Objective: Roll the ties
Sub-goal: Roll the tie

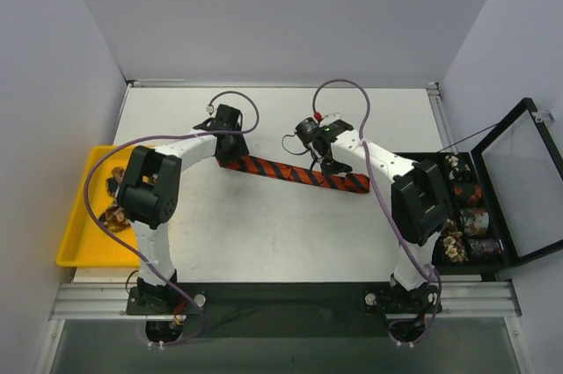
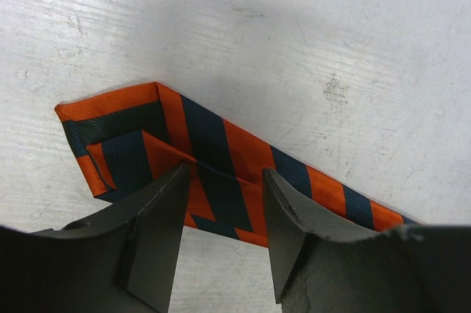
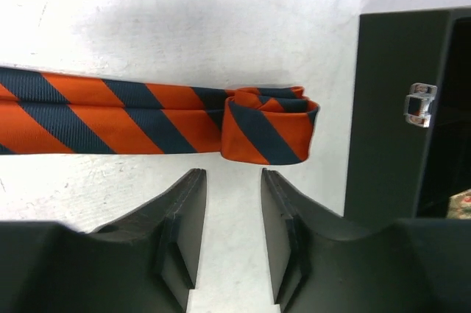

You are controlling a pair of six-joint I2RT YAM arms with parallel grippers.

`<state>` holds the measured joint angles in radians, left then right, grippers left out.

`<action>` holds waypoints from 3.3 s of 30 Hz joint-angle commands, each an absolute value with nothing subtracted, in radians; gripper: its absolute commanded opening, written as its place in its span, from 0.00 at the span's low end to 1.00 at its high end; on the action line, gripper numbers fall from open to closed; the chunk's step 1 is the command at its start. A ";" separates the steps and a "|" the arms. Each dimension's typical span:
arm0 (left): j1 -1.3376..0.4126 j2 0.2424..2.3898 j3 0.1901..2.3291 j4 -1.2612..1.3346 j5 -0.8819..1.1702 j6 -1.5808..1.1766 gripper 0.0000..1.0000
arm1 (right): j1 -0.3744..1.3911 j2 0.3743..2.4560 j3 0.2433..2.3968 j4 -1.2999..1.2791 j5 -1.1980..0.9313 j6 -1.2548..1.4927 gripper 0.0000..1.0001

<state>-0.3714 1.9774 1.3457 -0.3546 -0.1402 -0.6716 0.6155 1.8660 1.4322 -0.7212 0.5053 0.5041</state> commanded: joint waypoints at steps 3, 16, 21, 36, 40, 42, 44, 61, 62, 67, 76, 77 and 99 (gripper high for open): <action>-0.359 1.948 1.341 -0.376 -0.138 -0.649 0.55 | 0.560 1.784 1.431 -0.758 0.600 0.439 0.22; -0.359 1.965 1.345 -0.379 -0.133 -0.643 0.56 | 0.506 1.937 1.374 -0.712 0.802 0.370 0.06; -0.359 1.974 1.345 -0.379 -0.132 -0.644 0.56 | 0.534 2.045 1.385 -0.712 0.839 0.390 0.05; -0.359 1.982 1.351 -0.379 -0.135 -0.638 0.55 | 0.572 2.111 1.436 -0.730 0.856 0.370 0.04; -0.357 1.965 1.351 -0.379 -0.147 -0.620 0.55 | 0.568 1.978 1.447 -0.730 0.845 0.249 0.09; -0.359 1.950 1.356 -0.380 -0.155 -0.606 0.55 | 0.549 1.881 1.451 -0.723 0.754 0.126 0.15; -0.359 1.937 1.361 -0.382 -0.161 -0.594 0.56 | 0.525 1.789 1.450 -0.721 0.637 0.008 0.24; -0.360 1.580 1.267 -0.489 -0.107 -0.491 0.68 | 0.347 1.672 1.370 -0.874 -0.233 -0.742 0.83; -0.360 1.534 1.243 -0.489 -0.101 -0.479 0.68 | 0.342 1.687 1.384 -0.880 -0.239 -0.759 0.83; -0.362 1.395 1.056 -0.488 -0.097 -0.431 0.68 | 0.339 1.796 1.402 -0.887 -0.198 -0.796 0.86; -0.359 1.240 0.899 -0.491 -0.184 -0.376 0.68 | 0.333 1.888 1.416 -0.787 -0.110 -0.824 0.87; -0.357 1.233 0.887 -0.486 -0.193 -0.377 0.68 | 0.331 1.891 1.413 -0.781 -0.109 -0.824 0.87; -0.357 1.262 0.871 -0.451 -0.198 -0.391 0.68 | 0.385 2.020 1.361 -0.742 -0.063 -0.812 0.69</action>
